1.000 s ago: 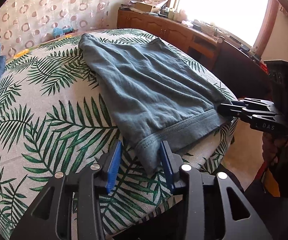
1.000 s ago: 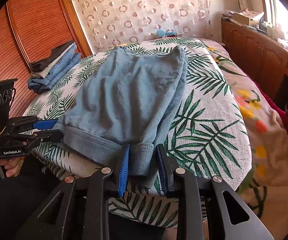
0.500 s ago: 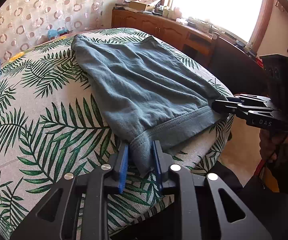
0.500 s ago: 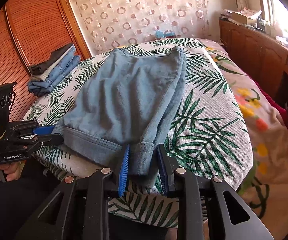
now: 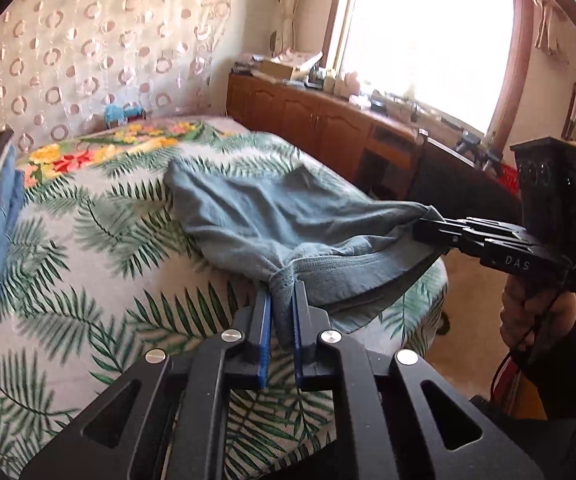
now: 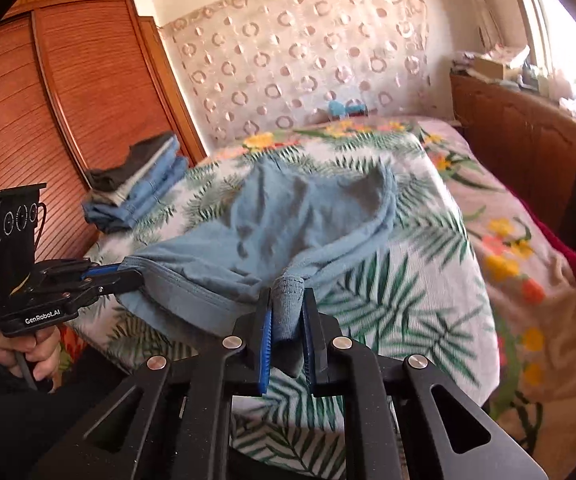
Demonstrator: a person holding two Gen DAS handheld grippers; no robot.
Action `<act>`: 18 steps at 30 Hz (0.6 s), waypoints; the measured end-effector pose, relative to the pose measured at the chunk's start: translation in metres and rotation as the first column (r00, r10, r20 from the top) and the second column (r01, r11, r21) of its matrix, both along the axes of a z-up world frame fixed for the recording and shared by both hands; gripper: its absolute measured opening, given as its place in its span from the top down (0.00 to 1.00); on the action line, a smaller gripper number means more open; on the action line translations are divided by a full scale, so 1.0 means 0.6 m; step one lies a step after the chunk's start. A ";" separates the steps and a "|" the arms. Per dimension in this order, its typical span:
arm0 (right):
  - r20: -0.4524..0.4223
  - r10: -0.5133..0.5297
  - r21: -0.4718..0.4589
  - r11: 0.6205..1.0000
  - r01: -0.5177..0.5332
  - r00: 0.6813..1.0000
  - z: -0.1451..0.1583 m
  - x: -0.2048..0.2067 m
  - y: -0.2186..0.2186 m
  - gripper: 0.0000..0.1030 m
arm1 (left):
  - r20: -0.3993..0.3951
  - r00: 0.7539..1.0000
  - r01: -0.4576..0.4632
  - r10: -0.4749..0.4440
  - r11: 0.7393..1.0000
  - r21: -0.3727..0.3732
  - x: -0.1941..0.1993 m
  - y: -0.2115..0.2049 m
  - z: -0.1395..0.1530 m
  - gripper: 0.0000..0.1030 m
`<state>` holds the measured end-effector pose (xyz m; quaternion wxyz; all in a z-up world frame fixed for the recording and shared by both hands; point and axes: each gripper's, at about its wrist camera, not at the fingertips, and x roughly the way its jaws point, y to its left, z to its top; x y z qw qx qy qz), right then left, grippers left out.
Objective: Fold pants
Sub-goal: 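Close both grippers together on the shorts hem, then lift the hem with both grippers and fold it over the shorts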
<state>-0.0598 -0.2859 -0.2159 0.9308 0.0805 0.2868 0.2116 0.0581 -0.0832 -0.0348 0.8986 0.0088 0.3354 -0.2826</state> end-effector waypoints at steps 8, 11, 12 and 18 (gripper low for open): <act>0.171 0.028 -0.025 0.999 -0.024 0.985 0.118 0.003 0.029 0.88 | 0.156 0.987 -0.030 0.040 0.997 -0.066 0.001 0.041 0.126 0.91; 0.234 0.044 -0.033 0.999 -0.037 0.971 0.163 -0.002 0.039 0.88 | 0.209 0.976 -0.039 0.056 0.996 -0.082 -0.005 0.057 0.170 0.91; 0.257 0.050 -0.036 0.998 -0.042 0.965 0.178 -0.008 0.045 0.88 | 0.224 0.973 -0.042 0.060 0.996 -0.083 -0.006 0.061 0.182 0.91; 0.354 0.080 -0.061 0.996 -0.062 0.932 0.252 -0.019 0.070 0.89 | 0.297 0.950 -0.075 0.099 0.993 -0.091 0.001 0.088 0.241 0.91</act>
